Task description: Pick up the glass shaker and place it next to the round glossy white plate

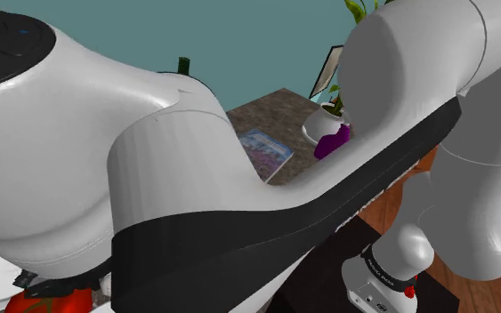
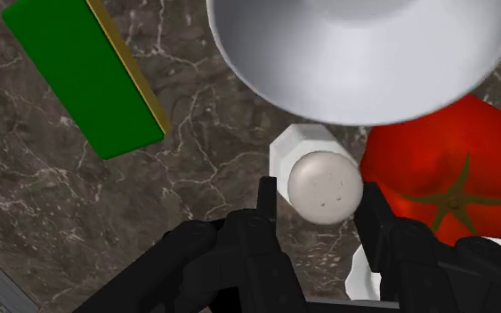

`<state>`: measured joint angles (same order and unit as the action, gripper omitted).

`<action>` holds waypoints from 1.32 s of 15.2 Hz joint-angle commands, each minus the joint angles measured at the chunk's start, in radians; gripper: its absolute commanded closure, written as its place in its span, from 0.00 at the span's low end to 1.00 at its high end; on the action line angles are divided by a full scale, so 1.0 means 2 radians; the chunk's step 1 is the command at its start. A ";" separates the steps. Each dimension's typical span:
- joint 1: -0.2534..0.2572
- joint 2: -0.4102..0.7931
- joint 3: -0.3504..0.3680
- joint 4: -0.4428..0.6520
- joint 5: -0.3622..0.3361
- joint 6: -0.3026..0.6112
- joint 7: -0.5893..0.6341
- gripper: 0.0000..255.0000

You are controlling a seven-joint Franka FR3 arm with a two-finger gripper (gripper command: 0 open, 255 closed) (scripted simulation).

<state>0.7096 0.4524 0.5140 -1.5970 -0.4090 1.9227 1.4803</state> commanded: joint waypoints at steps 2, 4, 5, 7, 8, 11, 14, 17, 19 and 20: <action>0.002 0.008 -0.002 -0.009 -0.006 0.015 0.006 1.00; 0.002 0.013 -0.004 -0.015 -0.009 0.026 0.010 1.00; 0.003 0.016 -0.005 -0.018 -0.011 0.031 0.012 1.00; 0.003 0.021 -0.007 -0.024 -0.015 0.041 0.016 1.00; 0.003 0.022 -0.007 -0.024 -0.016 0.042 0.016 1.00; 0.003 0.022 -0.007 -0.024 -0.016 0.042 0.016 1.00; 0.003 0.022 -0.007 -0.024 -0.016 0.042 0.016 1.00; 0.003 0.022 -0.007 -0.024 -0.016 0.042 0.016 0.00; 0.003 0.022 -0.007 -0.024 -0.016 0.042 0.016 0.00; 0.003 0.022 -0.007 -0.024 -0.016 0.042 0.016 0.00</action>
<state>0.7165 0.4967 0.4993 -1.6458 -0.4404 2.0072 1.5125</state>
